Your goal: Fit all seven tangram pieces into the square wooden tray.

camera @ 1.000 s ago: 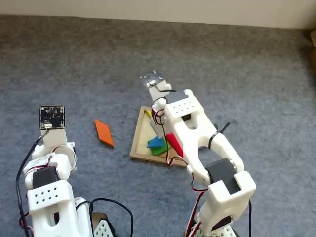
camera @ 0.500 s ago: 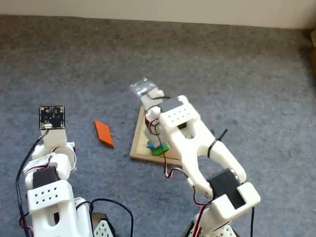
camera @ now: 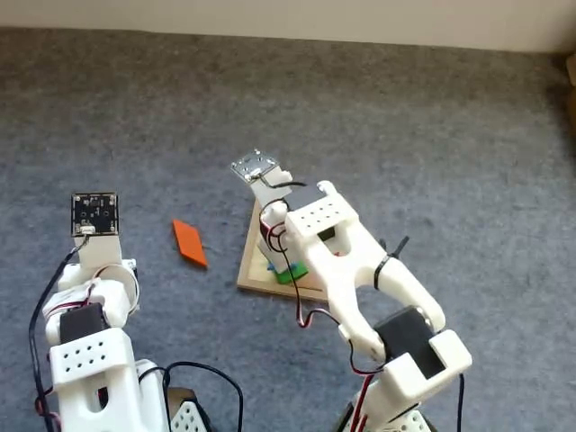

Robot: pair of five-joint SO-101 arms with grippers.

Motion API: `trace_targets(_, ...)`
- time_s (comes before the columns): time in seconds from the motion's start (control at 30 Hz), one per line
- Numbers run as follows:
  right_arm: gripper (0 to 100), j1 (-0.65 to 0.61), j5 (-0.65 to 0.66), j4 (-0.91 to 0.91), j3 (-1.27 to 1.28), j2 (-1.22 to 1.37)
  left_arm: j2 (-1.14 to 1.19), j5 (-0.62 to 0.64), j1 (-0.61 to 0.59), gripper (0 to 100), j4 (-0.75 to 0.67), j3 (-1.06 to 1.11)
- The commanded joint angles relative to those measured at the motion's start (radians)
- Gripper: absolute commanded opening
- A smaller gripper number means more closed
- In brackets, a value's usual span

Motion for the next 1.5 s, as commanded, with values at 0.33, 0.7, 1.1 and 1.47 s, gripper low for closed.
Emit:
trace_targets(0.33, 0.5, -0.008, 0.161, -0.022, -0.082, 0.021, -0.013, -0.012, -0.013, 7, -0.015, -0.007)
trace_targets(0.7, 0.5, -0.008, 0.193, -0.136, -0.076, 0.022, -0.013, -0.012, -0.012, 7, -0.015, -0.007)
trace_targets(1.1, 0.5, -0.001, 0.193, -0.185, -0.074, 0.022, -0.013, -0.012, -0.012, 7, -0.015, -0.007)
trace_targets(1.47, 0.5, -0.016, 0.193, -0.185, -0.076, 0.088, -0.013, -0.012, -0.012, 7, -0.015, -0.007)
